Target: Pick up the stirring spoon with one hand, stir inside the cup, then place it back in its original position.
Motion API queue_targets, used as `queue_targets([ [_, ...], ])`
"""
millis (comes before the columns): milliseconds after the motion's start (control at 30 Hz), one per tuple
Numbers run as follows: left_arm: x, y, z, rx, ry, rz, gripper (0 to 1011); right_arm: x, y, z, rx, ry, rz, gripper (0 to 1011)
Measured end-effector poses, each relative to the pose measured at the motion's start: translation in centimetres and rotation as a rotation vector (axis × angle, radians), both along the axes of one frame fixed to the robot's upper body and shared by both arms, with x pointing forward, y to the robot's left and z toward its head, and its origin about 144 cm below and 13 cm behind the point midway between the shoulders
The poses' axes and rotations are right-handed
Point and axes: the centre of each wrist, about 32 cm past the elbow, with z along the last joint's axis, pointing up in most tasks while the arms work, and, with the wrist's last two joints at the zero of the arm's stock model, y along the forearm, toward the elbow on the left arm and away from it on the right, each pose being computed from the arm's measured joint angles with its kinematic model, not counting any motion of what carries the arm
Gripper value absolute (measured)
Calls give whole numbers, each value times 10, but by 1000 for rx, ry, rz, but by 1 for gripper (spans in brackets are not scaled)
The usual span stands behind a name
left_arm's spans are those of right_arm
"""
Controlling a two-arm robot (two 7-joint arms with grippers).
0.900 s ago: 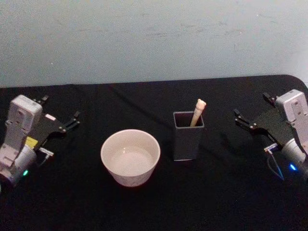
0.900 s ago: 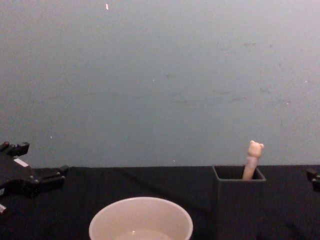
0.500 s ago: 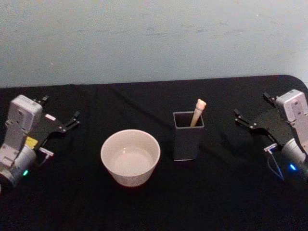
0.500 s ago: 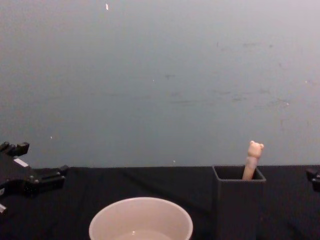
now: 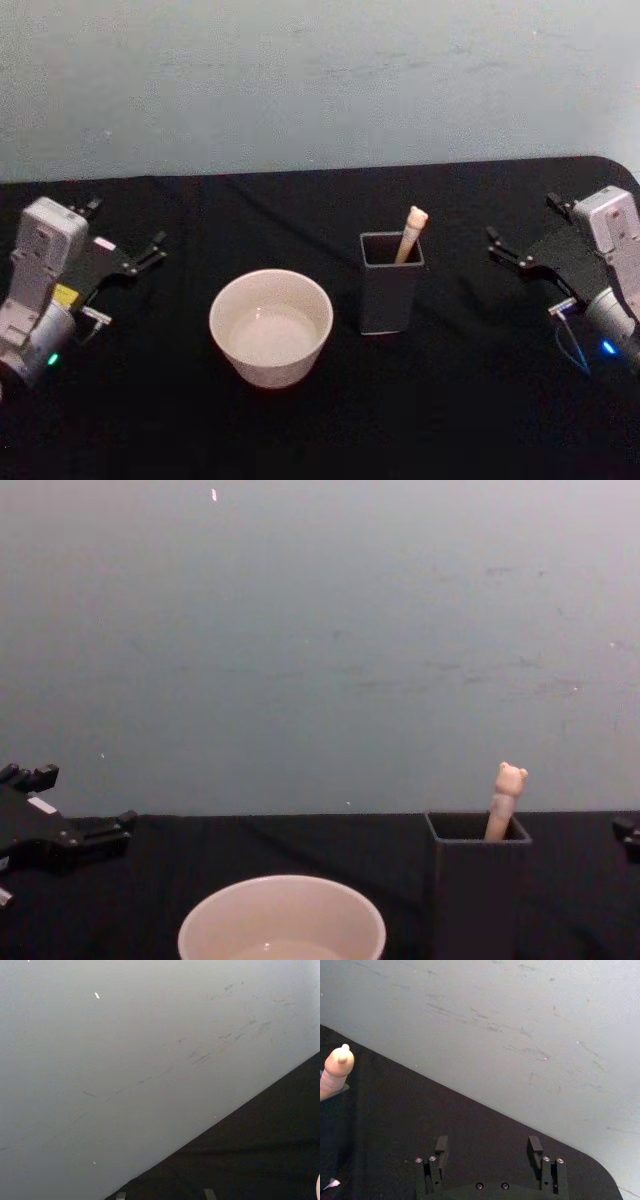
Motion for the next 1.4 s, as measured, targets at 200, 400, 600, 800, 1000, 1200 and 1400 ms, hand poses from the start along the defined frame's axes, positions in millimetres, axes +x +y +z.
queue_targets([
  [200,0,0,0,0,0,0,1001,0,0,0,0,0,0,1003],
  [400,0,0,0,0,0,0,1002,0,0,0,0,0,0,1003],
  [600,0,0,0,0,0,0,1002,0,0,0,0,0,0,1002],
  [800,0,0,0,0,0,0,1001,0,0,0,0,0,0,1002],
  [1000,0,0,0,0,0,0,1001,0,0,0,0,0,0,1002],
  [1200,0,0,0,0,0,0,1001,0,0,0,0,0,0,1003],
  [1400,0,0,0,0,0,0,1001,0,0,0,0,0,0,1002],
])
